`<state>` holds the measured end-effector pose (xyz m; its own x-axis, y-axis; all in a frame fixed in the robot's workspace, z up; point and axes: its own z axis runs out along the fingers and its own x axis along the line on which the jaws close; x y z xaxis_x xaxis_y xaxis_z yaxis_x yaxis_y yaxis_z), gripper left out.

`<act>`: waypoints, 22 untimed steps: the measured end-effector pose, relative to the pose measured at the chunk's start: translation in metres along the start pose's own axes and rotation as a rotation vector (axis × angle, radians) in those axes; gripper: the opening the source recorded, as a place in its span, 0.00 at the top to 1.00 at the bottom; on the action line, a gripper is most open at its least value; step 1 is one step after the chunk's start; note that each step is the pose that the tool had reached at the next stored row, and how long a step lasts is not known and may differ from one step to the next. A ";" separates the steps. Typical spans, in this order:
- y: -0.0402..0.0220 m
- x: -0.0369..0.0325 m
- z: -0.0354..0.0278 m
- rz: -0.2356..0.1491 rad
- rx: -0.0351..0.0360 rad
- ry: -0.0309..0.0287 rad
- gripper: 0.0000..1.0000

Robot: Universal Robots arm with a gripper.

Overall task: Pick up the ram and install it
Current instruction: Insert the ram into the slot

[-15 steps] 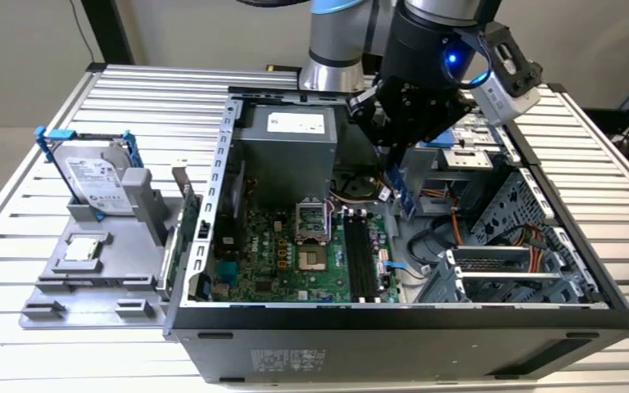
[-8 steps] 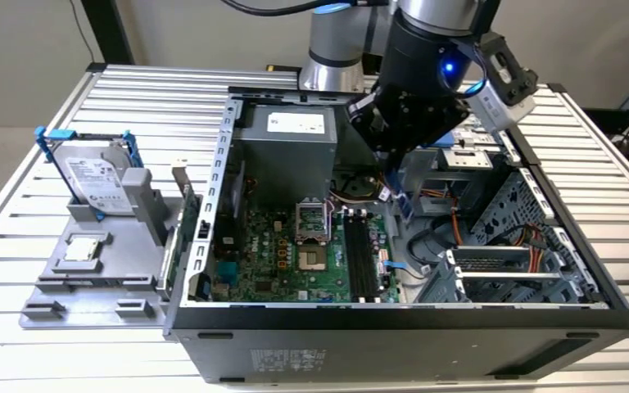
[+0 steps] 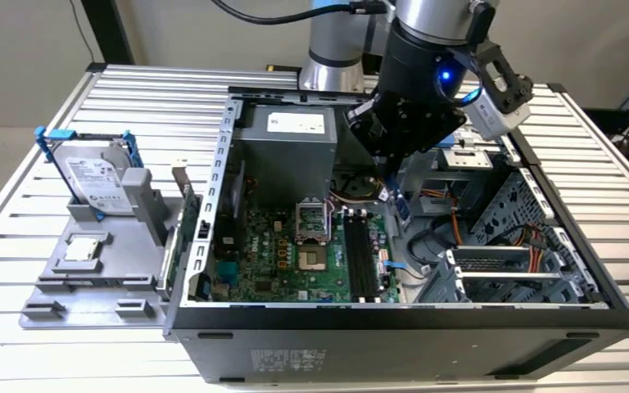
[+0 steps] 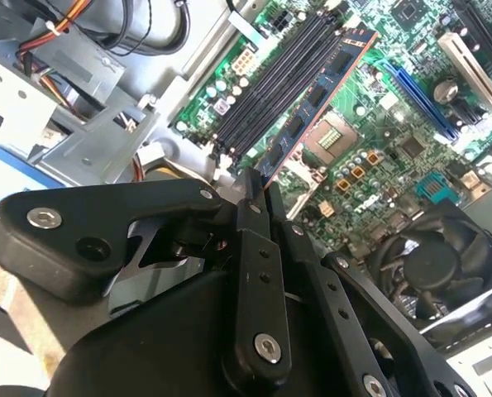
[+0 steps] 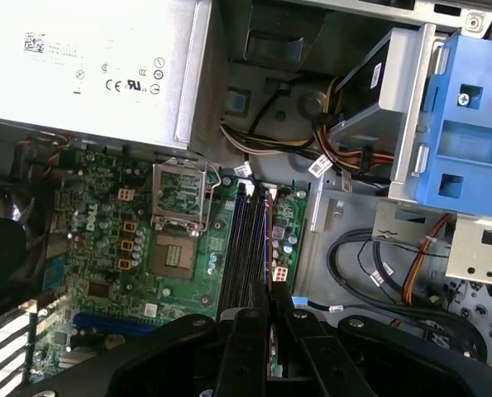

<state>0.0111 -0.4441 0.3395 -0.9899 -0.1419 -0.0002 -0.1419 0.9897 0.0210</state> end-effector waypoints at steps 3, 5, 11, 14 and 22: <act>-0.0001 0.0000 0.0036 0.000 0.0000 -0.0004 1.00; -0.0001 0.0000 0.0068 0.000 0.0001 -0.0004 1.00; -0.0004 -0.0001 0.0169 0.007 0.0000 -0.0007 1.00; -0.0005 -0.0003 0.0222 0.007 0.0003 -0.0014 1.00; -0.0008 -0.0005 0.0367 0.007 0.0030 -0.0018 1.00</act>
<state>0.0116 -0.4441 0.3028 -0.9908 -0.1353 -0.0018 -0.1353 0.9906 0.0180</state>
